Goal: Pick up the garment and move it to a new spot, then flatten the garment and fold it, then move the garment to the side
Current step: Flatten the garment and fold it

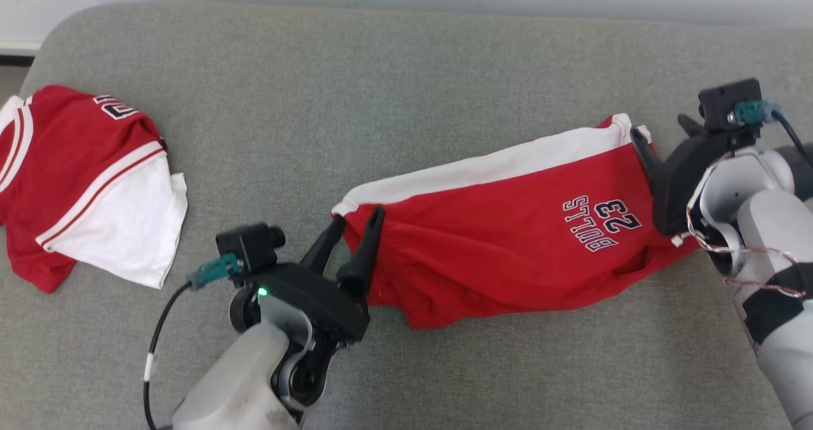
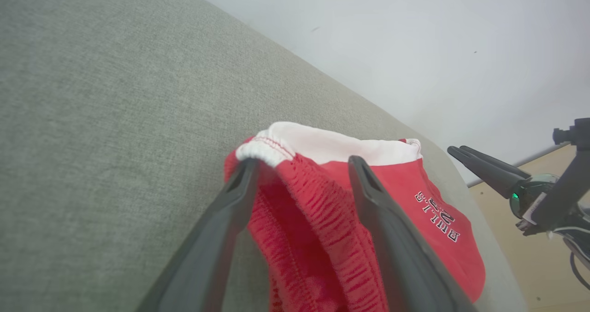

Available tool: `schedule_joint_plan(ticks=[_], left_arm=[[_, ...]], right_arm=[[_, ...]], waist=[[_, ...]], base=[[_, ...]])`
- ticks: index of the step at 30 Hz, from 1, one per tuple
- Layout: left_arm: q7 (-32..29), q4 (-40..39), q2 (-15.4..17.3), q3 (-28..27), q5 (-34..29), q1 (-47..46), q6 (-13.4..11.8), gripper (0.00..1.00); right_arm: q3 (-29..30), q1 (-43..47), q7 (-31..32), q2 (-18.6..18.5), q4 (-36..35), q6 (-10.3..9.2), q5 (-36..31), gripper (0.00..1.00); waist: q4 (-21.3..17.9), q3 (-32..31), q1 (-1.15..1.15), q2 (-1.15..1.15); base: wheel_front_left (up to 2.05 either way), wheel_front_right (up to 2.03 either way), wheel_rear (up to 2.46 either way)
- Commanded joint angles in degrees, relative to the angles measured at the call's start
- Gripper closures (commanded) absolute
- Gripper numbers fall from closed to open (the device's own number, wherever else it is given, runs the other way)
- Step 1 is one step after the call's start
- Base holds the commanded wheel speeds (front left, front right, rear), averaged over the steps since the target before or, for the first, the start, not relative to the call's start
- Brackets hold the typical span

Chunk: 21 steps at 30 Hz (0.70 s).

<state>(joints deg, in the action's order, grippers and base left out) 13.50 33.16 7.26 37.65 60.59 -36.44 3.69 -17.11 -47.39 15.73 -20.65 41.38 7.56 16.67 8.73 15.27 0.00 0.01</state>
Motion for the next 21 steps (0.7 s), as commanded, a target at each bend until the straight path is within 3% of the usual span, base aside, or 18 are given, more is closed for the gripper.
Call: schedule_joint_plan(ticks=[1, 8, 14, 17, 21], left_arm=[[0.31, 0.13, 0.49, 0.1, -0.16, 0.89, 0.31, 0.0], [-0.12, -0.48, 2.08, 1.15, -0.83, 4.09, -0.25, 0.0], [1.33, -3.39, 4.67, 0.03, -5.15, 6.78, -3.31, 0.0], [1.69, -6.52, 5.47, -2.6, -8.32, 9.16, -4.73, 0.0], [1.64, -13.18, 5.6, -9.44, -16.95, 14.38, -6.68, 0.0]], right_arm=[[-0.23, 0.96, 0.09, -0.43, -0.02, -0.13, 0.45, 0.0], [-0.83, 3.76, 0.5, -1.74, -0.74, -0.13, 3.54, 0.0], [-0.22, 5.75, 0.57, -1.76, -0.44, -0.13, 4.88, 0.0], [0.54, 6.8, 0.64, -1.77, -0.03, -0.13, 5.14, 0.0], [3.83, 7.89, -0.12, -0.4, 1.09, -0.13, 7.34, 0.0]], waist=[[-0.47, -0.91, 0.0, -0.01], [-1.43, -3.5, 0.0, -0.01], [-1.49, -5.46, 0.0, -0.01], [-1.18, -6.23, 0.0, -0.01], [-0.54, -6.46, 0.0, -0.01]], base=[[0.0, 0.0, 0.0], [0.0, 0.0, 0.0], [0.0, 0.0, 0.0], [0.0, 0.0, 0.0], [0.0, 0.0, 0.0]])
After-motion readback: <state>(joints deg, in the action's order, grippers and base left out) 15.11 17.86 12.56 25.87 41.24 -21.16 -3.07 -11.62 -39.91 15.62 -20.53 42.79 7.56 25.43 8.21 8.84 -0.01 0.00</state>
